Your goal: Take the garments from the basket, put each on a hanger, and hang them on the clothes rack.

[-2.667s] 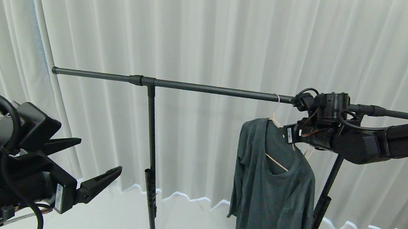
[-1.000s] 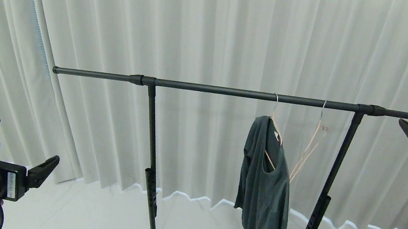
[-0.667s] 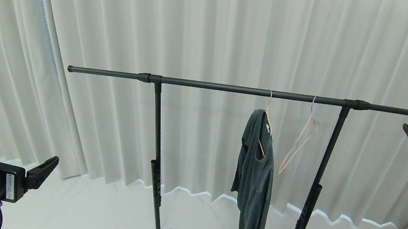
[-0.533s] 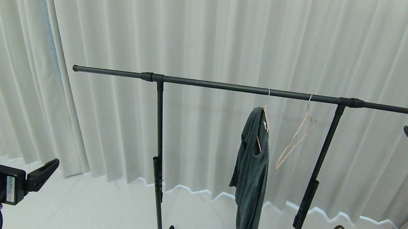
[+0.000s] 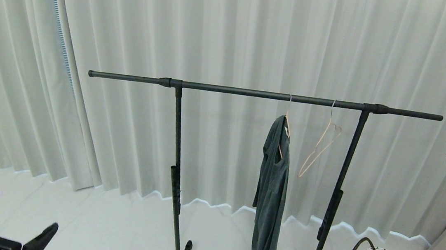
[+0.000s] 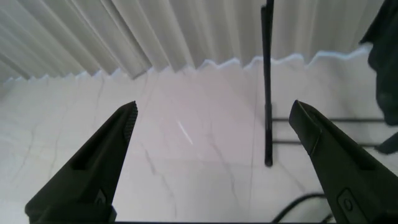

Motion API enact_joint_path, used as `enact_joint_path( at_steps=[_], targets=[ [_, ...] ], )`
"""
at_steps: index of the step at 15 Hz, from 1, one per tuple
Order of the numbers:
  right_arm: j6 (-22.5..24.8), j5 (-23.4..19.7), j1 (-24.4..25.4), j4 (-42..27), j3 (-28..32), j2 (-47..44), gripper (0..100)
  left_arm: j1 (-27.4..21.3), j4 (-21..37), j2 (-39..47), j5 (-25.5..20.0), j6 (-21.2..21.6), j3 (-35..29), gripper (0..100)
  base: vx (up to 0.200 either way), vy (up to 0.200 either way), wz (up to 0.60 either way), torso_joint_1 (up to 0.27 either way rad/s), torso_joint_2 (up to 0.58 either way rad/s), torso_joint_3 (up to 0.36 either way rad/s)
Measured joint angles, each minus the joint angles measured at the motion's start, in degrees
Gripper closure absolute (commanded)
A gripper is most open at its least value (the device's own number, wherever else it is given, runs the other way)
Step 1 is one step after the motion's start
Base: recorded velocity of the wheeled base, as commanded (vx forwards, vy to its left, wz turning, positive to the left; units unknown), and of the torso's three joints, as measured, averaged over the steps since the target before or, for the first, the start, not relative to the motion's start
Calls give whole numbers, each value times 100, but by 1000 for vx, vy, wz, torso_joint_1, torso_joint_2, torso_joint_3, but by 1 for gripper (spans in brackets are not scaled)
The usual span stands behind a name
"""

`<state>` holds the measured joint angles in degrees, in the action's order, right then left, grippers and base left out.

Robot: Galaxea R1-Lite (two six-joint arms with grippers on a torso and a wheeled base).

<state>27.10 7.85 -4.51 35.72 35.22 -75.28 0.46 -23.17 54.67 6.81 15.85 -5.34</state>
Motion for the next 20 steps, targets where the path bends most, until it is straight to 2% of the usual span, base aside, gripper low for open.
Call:
enact_joint_path(
  at_steps=[2, 5, 7, 10, 11, 13, 17, 20],
  targets=[
    [22, 0, -2, -4, -206, 105, 0, 0, 268, -350, 68, 22, 386, 0, 0, 0, 0, -200, 408, 200],
    [21, 5, -44, -9, -388, 224, 0, 6, 1503, -1108, 117, 5, 518, 0, 0, 0, 0, -246, 499, 246],
    [21, 11, -66, -9, -510, 286, 0, 9, 1937, -1598, 134, -121, 516, 0, 0, 0, 0, -259, 517, 266],
    [21, 17, -74, -11, -783, 384, 0, 9, 2071, -1607, 218, -973, 512, 0, 0, 0, 0, -245, 504, 259],
    [21, 46, -74, -11, -829, 417, 0, 6, 2077, -1524, 328, -1109, 513, 0, 0, 0, 0, -246, 510, 261],
    [22, 77, -74, -13, -898, 469, 0, -76, 2083, -1488, 383, -1153, 523, 0, 0, 0, 0, -237, 503, 256],
    [45, 77, -72, -13, -1028, 508, 0, -532, 2091, -1634, 394, -1147, 529, 0, 0, 0, 0, -234, 480, 243],
    [145, 79, -61, -17, -1207, 581, 0, -597, 2091, -1670, 396, -1151, 529, 0, 0, 0, 0, -227, 469, 245]
  ],
)
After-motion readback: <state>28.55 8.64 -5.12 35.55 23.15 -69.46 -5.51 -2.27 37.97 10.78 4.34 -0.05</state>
